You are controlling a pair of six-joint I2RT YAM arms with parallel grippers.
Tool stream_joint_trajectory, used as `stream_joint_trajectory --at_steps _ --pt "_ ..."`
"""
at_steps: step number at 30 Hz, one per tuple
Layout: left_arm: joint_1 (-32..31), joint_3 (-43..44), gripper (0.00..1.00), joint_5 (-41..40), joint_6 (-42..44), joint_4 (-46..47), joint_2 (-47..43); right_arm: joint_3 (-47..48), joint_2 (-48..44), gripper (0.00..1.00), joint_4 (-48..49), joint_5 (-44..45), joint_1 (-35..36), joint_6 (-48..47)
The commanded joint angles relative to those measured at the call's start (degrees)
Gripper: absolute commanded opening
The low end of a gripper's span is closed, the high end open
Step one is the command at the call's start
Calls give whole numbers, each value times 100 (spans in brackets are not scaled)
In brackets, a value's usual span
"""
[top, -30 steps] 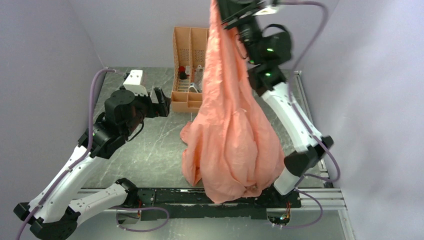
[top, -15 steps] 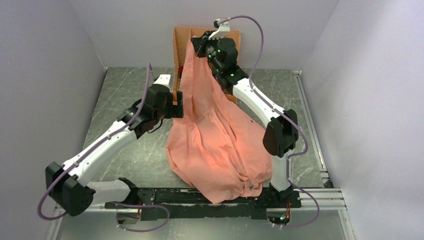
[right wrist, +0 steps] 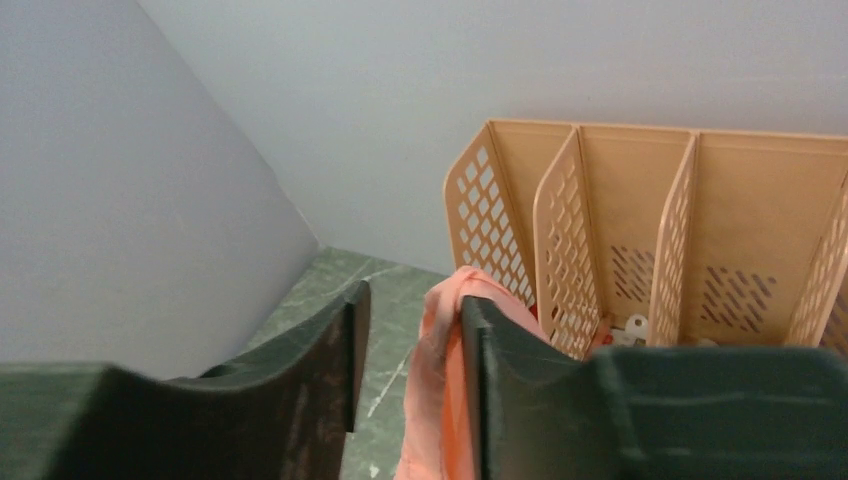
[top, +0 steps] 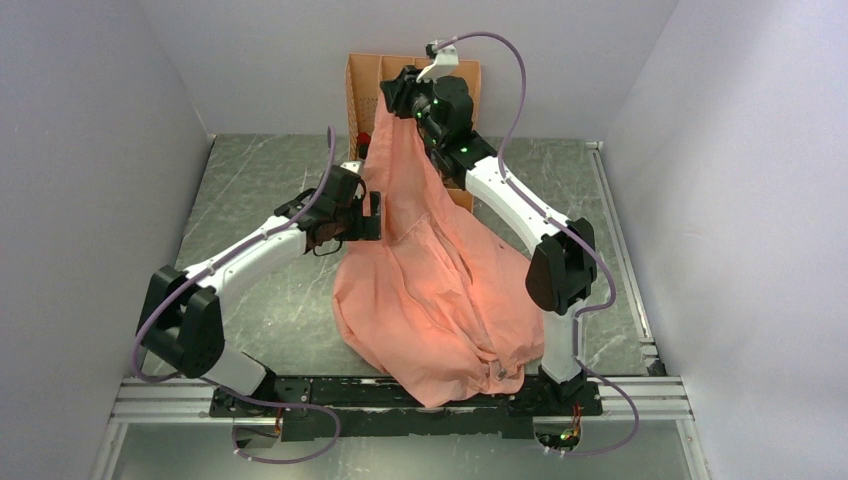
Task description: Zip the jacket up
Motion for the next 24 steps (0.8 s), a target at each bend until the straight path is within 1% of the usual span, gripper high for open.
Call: stream_joint_trajectory --at_steps 1,4,10,14,17,21,24 --pt "15 182 95 368 -189 -49 147 -305 -352 52 -484 188 1 -155" --pt "15 70 95 327 -261 -166 160 -932 -755 60 -579 212 2 -252" --pt "16 -133 95 300 -286 -211 183 -2002 -1520 68 -938 249 -25 -313" --pt "14 -209 95 207 -293 -214 298 -2705 -2015 70 -1054 264 -25 -363" --pt "14 -220 95 204 -318 -213 420 -3175 -2292 70 -1223 575 -31 -465" --pt "7 -195 95 194 -313 -167 614 -3629 -2370 71 -1501 907 -139 -693" --pt "11 -149 95 155 -295 -134 741 -3920 -2299 71 -1631 836 -414 -685"
